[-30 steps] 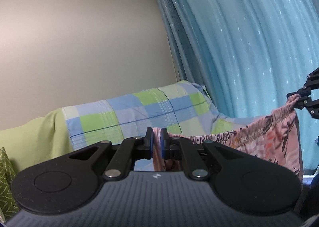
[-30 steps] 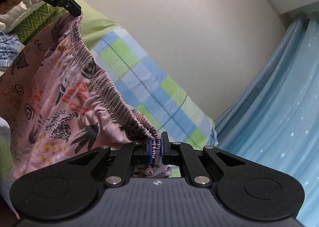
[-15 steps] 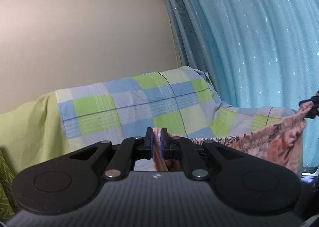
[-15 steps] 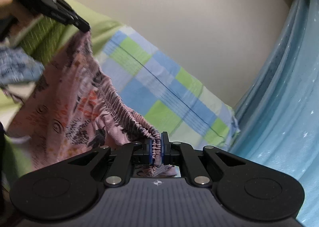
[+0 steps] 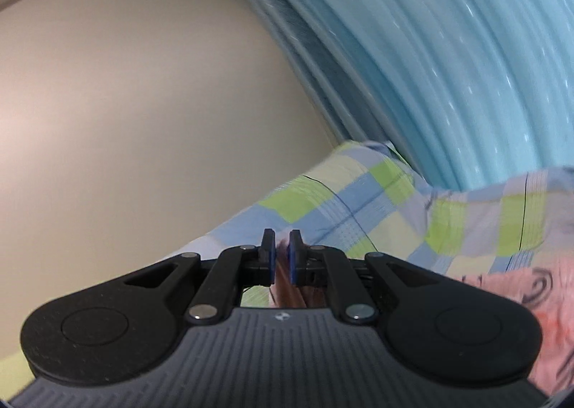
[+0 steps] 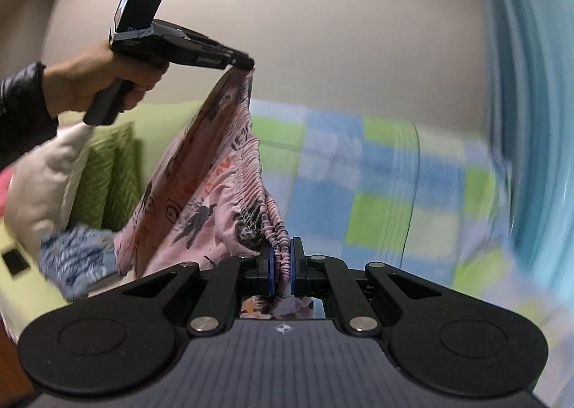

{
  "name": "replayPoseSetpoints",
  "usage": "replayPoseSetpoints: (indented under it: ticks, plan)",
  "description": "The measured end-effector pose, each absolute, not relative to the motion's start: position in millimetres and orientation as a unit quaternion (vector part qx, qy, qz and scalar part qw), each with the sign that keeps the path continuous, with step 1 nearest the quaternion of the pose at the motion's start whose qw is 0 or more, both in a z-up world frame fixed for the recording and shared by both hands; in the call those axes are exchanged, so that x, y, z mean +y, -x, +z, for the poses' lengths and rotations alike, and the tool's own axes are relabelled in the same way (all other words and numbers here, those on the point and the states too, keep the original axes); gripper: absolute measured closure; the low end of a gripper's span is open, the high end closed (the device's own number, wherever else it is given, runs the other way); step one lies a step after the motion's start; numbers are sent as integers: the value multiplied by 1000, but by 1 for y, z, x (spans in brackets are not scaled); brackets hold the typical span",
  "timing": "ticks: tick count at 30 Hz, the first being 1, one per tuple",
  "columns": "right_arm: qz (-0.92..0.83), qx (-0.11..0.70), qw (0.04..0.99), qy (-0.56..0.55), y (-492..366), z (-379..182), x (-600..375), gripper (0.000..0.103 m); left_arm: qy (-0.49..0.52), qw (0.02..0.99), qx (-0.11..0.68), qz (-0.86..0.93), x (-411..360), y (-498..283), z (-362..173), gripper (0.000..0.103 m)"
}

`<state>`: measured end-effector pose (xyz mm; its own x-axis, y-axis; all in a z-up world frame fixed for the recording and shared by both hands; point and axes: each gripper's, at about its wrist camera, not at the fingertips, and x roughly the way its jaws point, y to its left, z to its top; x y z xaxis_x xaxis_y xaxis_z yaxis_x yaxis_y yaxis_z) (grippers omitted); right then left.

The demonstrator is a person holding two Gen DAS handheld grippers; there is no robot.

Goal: Fold clothes
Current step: 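Lift the pink pants off the pile with both tools, stretching the waistband, then lay the pink pants onto the checked blanket and open both tools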

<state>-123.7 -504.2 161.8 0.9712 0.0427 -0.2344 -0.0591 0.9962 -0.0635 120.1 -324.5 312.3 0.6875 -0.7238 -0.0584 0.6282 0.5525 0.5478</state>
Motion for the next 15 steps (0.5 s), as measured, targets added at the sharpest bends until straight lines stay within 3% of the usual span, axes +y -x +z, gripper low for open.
replayPoseSetpoints:
  ticks: [4, 9, 14, 15]
  plan:
    - [-13, 178, 983, -44, 80, 94, -564, 98, -316, 848, -60, -421, -440, -175, 255, 100]
    - [-72, 283, 951, -100, 35, -4, -644, 98, -313, 807, 53, -497, -581, -233, 130, 102]
    - [-60, 354, 925, -125, 18, -52, -684, 93, -309, 780, 133, -528, -587, -245, 56, 97]
    - [-53, 359, 923, -127, 17, -54, -686, 84, -312, 777, 142, -528, -578, -247, 48, 96]
